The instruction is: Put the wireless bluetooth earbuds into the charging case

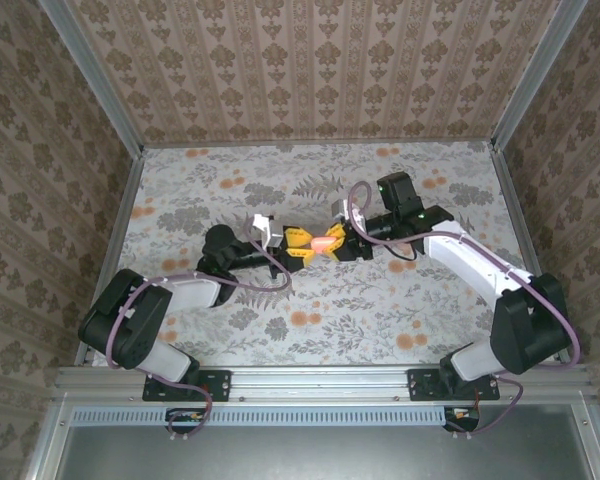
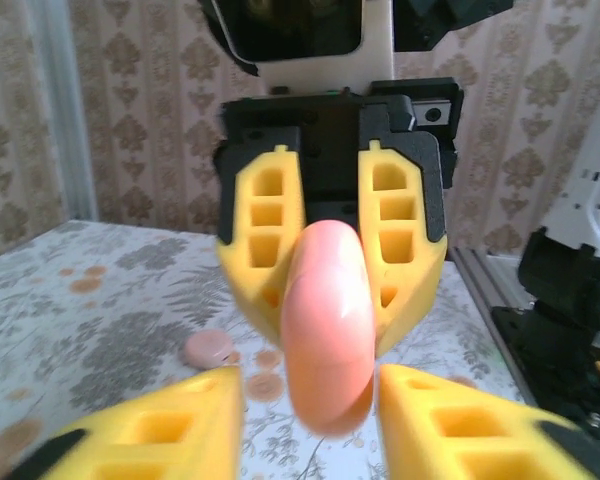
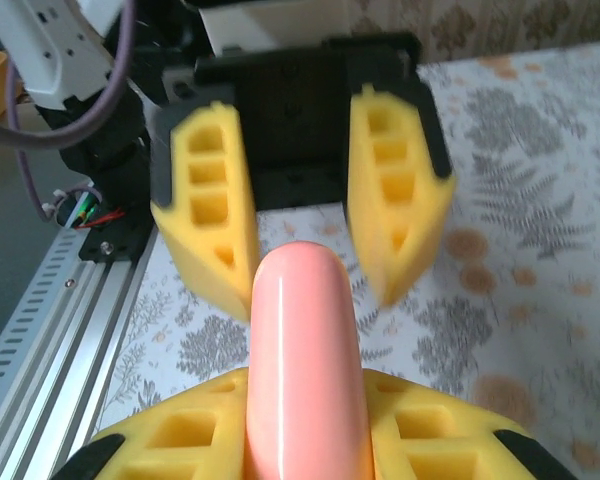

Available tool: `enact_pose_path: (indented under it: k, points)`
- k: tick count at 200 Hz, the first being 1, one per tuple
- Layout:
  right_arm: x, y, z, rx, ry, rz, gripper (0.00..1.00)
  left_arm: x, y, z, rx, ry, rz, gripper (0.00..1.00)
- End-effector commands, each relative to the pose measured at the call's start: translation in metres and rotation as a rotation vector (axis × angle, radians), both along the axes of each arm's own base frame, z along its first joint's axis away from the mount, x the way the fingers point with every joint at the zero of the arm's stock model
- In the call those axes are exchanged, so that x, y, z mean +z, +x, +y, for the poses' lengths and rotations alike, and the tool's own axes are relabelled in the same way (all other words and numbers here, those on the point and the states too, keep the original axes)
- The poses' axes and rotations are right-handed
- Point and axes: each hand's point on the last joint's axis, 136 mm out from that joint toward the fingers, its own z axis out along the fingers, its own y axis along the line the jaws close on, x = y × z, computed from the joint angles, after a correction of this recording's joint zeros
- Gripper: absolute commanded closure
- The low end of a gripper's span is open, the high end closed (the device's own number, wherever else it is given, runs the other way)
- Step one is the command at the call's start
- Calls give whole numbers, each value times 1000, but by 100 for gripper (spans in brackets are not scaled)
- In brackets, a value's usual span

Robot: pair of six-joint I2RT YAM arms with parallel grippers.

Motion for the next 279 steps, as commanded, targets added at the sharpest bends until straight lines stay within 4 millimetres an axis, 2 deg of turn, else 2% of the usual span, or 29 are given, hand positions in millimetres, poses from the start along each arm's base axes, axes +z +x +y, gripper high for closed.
enact_pose_path:
  k: [1, 38, 73, 117, 166, 170, 190, 227, 252, 279]
  points:
    - [-20, 0, -9, -27, -60, 94, 83, -5, 17, 8, 109, -3, 10, 51]
    - [-46, 8, -11, -74, -128, 206, 83, -11, 34, 27, 263, -4, 60, 30]
    - [-71, 14, -12, -107, -205, 360, 83, -15, 50, 45, 416, 20, 95, 19]
    - [-109, 30, -13, -198, -312, 559, 85, -23, 72, 76, 646, 101, 166, 13]
    - [-133, 43, -12, -257, -386, 699, 85, -19, 88, 127, 921, 191, 170, 5]
    - [-135, 46, -12, -266, -393, 705, 85, -19, 94, 140, 968, 196, 171, 4]
    - [-150, 52, -16, -314, -454, 774, 86, -18, 106, 168, 1071, 250, 163, 2]
    - [-169, 57, -22, -355, -551, 850, 85, -29, 127, 223, 1243, 273, 275, 2]
    - [-184, 61, -26, -396, -610, 894, 82, -36, 132, 242, 1286, 256, 327, 2]
    - [-197, 62, -34, -434, -674, 918, 76, -42, 135, 250, 1303, 272, 339, 2]
